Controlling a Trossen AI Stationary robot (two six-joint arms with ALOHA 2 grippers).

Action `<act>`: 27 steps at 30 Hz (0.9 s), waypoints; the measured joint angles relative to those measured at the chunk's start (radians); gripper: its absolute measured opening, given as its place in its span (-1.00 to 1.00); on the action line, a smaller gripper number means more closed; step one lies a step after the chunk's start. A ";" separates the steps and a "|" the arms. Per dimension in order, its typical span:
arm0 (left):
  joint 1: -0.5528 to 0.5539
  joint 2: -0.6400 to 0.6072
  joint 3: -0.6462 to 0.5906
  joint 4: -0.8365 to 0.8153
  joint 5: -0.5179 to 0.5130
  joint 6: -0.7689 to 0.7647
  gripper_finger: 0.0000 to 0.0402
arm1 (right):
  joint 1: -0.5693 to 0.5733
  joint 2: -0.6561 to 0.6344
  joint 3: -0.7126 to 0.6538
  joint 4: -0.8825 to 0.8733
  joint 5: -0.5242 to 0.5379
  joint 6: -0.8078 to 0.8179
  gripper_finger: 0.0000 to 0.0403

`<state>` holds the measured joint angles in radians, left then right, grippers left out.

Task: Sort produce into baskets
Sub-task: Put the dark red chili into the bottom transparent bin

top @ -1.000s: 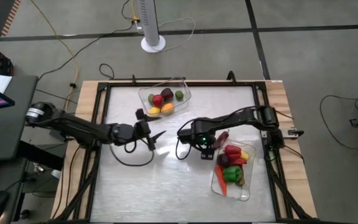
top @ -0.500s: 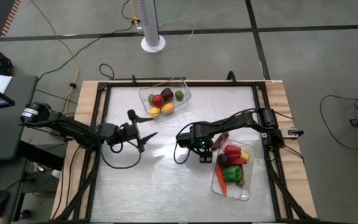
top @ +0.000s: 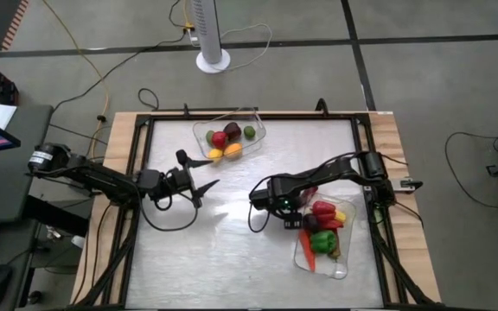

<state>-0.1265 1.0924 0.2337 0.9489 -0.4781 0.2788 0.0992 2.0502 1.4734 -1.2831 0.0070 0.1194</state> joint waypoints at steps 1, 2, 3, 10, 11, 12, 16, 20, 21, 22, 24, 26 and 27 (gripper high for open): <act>0.000 0.000 0.000 0.000 0.000 -0.003 0.41 | 0.000 0.000 -0.008 -0.001 0.000 0.002 0.50; 0.000 0.000 0.000 0.000 -0.001 -0.006 0.41 | 0.000 0.000 -0.014 0.000 0.000 0.003 0.50; 0.000 0.000 0.000 0.000 0.000 -0.008 0.41 | 0.003 0.000 -0.023 0.006 0.003 0.003 0.50; 0.000 0.000 0.000 0.000 0.000 -0.012 0.41 | 0.006 -0.001 -0.050 0.010 0.072 0.003 0.50; 0.000 0.000 0.000 0.000 0.000 -0.011 0.41 | 0.006 0.000 -0.050 0.010 0.076 0.000 0.50; 0.000 0.000 0.000 0.000 0.000 -0.011 0.41 | 0.005 0.000 -0.050 0.010 0.077 -0.005 0.49; 0.000 0.000 0.000 0.000 -0.002 -0.011 0.41 | 0.006 0.000 -0.050 0.012 0.102 -0.020 0.42; 0.000 0.000 0.000 -0.002 -0.002 -0.011 0.41 | 0.007 0.000 -0.050 0.004 0.155 -0.026 0.38; 0.000 0.000 0.000 -0.002 -0.002 -0.011 0.41 | 0.009 0.000 -0.050 0.000 0.168 -0.037 0.37; 0.000 0.000 0.000 -0.002 -0.003 -0.011 0.41 | 0.011 0.000 -0.050 -0.003 0.181 -0.047 0.37; 0.000 0.000 0.000 -0.002 -0.005 -0.010 0.41 | 0.012 0.000 -0.050 0.002 0.208 -0.075 0.37; 0.000 0.000 0.000 -0.002 -0.005 -0.010 0.41 | 0.008 0.000 -0.050 0.005 0.250 -0.084 0.37; 0.000 0.000 0.000 -0.002 -0.005 -0.010 0.41 | 0.002 0.000 -0.050 0.008 0.276 -0.087 0.37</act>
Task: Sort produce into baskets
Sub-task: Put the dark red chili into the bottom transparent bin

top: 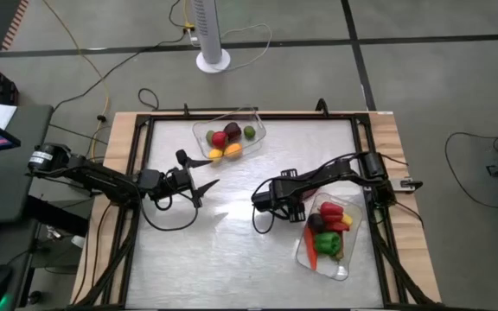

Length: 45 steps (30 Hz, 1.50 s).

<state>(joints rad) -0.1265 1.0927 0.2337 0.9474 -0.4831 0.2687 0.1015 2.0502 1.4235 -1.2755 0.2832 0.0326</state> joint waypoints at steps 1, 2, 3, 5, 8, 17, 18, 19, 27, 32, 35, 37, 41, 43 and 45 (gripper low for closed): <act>0.000 0.000 0.000 0.000 0.000 0.000 0.41 | -0.008 0.000 0.000 0.000 0.029 0.002 0.37; 0.000 0.000 0.000 0.000 0.000 -0.001 0.41 | -0.016 0.000 0.000 -0.001 0.066 0.014 0.37; 0.000 0.000 0.000 0.000 0.000 -0.001 0.41 | -0.027 0.000 0.000 -0.002 0.106 0.032 0.37; 0.000 0.000 0.000 0.000 0.000 -0.001 0.41 | -0.051 0.000 0.006 -0.018 0.135 0.071 0.37; 0.000 0.000 0.000 -0.001 0.000 -0.001 0.41 | -0.079 -0.001 0.029 -0.033 0.079 0.079 0.37; 0.000 0.000 0.000 -0.014 0.000 -0.002 0.41 | -0.121 -0.011 0.075 -0.057 -0.114 0.132 0.37; 0.000 0.000 0.000 -0.015 0.000 -0.004 0.41 | -0.126 -0.011 0.075 -0.064 -0.114 0.140 0.37; 0.000 0.000 0.000 -0.016 0.001 -0.010 0.41 | -0.132 -0.011 0.075 -0.076 -0.113 0.146 0.37; 0.000 0.000 0.000 -0.025 0.007 -0.014 0.41 | -0.221 0.000 0.023 -0.062 -0.132 0.156 0.37; 0.000 0.000 0.000 -0.032 0.003 -0.003 0.41 | -0.263 0.000 -0.049 -0.028 -0.161 0.147 0.37; 0.000 0.000 0.000 -0.032 0.003 -0.003 0.41 | -0.279 -0.002 -0.078 -0.012 -0.165 0.142 0.36; 0.000 0.000 0.000 -0.032 -0.001 -0.003 0.41 | -0.288 -0.003 -0.085 -0.007 -0.167 0.136 0.33; 0.000 0.000 0.000 -0.032 -0.002 -0.003 0.41 | -0.295 -0.003 -0.086 -0.001 -0.173 0.132 0.13; 0.000 0.000 0.000 -0.032 -0.001 -0.003 0.41 | -0.299 -0.003 -0.086 0.001 -0.176 0.132 -0.03; 0.000 0.000 0.000 -0.035 -0.001 -0.003 0.41 | -0.300 -0.002 -0.087 0.001 -0.174 0.132 -0.19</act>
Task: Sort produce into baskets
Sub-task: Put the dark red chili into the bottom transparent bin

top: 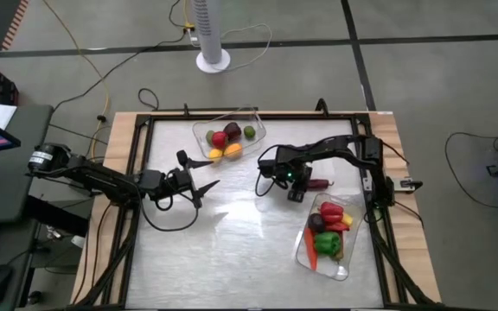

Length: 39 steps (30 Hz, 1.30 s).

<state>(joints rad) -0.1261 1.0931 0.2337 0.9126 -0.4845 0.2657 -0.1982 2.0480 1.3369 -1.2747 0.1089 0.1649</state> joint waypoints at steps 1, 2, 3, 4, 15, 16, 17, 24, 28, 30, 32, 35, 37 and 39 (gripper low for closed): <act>0.000 0.000 0.000 -0.001 0.000 0.000 0.41 | 0.000 0.000 0.000 0.000 0.004 0.000 -0.26; 0.000 0.000 0.000 -0.001 0.000 0.000 0.41 | 0.000 0.001 0.000 0.000 0.007 -0.003 -0.32; 0.000 0.000 0.000 -0.001 0.000 0.000 0.41 | -0.001 0.001 -0.001 -0.003 0.009 -0.007 -0.36; 0.000 0.000 0.000 -0.002 0.000 0.000 0.41 | -0.001 0.001 -0.001 -0.010 0.009 -0.013 -0.37; 0.000 0.000 0.000 -0.003 0.000 0.000 0.41 | 0.005 -0.071 0.104 -0.196 0.098 0.010 -0.30; 0.000 0.000 0.000 -0.004 0.000 0.000 0.41 | 0.007 -0.087 0.121 -0.217 0.099 0.020 -0.32; 0.000 0.000 0.000 -0.005 0.000 0.000 0.41 | 0.012 -0.108 0.139 -0.245 0.099 0.034 -0.34; 0.000 0.000 0.000 -0.013 0.000 -0.009 0.41 | 0.075 -0.297 0.185 -0.293 -0.030 0.184 -0.27; 0.000 0.000 0.000 -0.012 0.005 -0.016 0.41 | 0.161 -0.395 0.170 -0.293 -0.091 0.289 -0.22; 0.000 0.000 0.000 -0.012 0.006 -0.020 0.41 | 0.217 -0.435 0.170 -0.290 -0.112 0.335 -0.22; 0.000 0.000 0.000 -0.012 0.006 -0.039 0.41 | 0.279 -0.465 0.170 -0.283 -0.115 0.378 -0.22; 0.000 0.000 0.000 -0.010 0.032 -0.110 0.41 | 0.374 -0.494 0.166 -0.236 -0.080 0.446 -0.22; 0.000 0.000 0.000 0.001 0.065 -0.150 0.41 | 0.431 -0.511 0.144 -0.194 -0.042 0.487 -0.21; 0.000 -0.007 0.000 0.003 0.090 -0.179 0.41 | 0.478 -0.530 0.099 -0.158 0.000 0.536 -0.20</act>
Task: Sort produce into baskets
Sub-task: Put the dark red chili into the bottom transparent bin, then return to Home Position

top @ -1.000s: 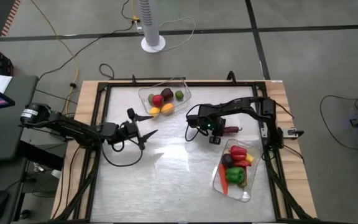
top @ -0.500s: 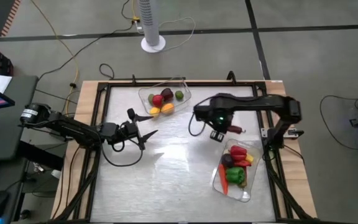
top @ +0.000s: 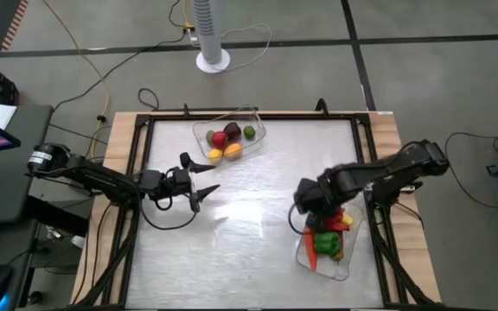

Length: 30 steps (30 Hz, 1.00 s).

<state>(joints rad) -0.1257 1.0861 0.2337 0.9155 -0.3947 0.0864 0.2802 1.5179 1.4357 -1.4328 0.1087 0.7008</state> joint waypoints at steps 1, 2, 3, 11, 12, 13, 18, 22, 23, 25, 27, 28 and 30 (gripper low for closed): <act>0.000 -0.004 0.000 0.000 0.008 -0.009 0.41 | 0.015 -0.009 -0.026 0.009 0.011 0.033 -0.20; 0.000 -0.009 0.000 0.000 0.009 -0.014 0.41 | 0.029 -0.020 -0.054 0.011 0.013 0.071 -0.19; 0.000 -0.014 0.000 0.000 0.009 -0.016 0.41 | 0.040 -0.032 -0.084 0.017 0.013 0.108 -0.18; 0.000 -0.080 0.000 -0.058 -0.005 -0.019 0.41 | 0.146 -0.155 -0.275 0.241 0.027 0.290 0.09; 0.000 -0.089 0.000 -0.068 -0.010 -0.019 0.41 | 0.158 -0.165 -0.288 0.255 0.027 0.304 0.14; 0.000 -0.096 0.000 -0.074 -0.011 -0.019 0.41 | 0.171 -0.174 -0.295 0.249 0.029 0.316 0.18; 0.000 -0.164 0.000 -0.074 -0.002 -0.067 0.41 | 0.282 -0.266 -0.296 0.141 0.355 0.393 0.29; 0.000 -0.281 0.000 -0.153 0.054 -0.103 0.41 | 0.378 -0.413 -0.349 0.177 0.621 0.435 0.29; 0.000 -0.317 0.000 -0.199 0.047 -0.108 0.41 | 0.394 -0.450 -0.386 0.209 0.666 0.434 0.29; 0.000 -0.395 0.000 -0.290 -0.006 -0.110 0.41 | 0.415 -0.520 -0.473 0.274 0.715 0.409 0.29; 0.000 -0.476 0.000 -0.371 -0.080 -0.110 0.41 | 0.418 -0.587 -0.564 0.352 0.745 0.347 0.29; 0.000 -0.520 0.000 -0.412 -0.116 -0.111 0.41 | 0.418 -0.624 -0.609 0.403 0.762 0.302 0.29; 0.003 -0.593 0.000 -0.478 -0.149 -0.128 0.41 | 0.404 -0.700 -0.697 0.546 0.787 0.173 0.29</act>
<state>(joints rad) -0.1228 0.4928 0.2340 0.4373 -0.5437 -0.0416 0.6843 0.8177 0.7391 -0.8866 0.8959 0.8735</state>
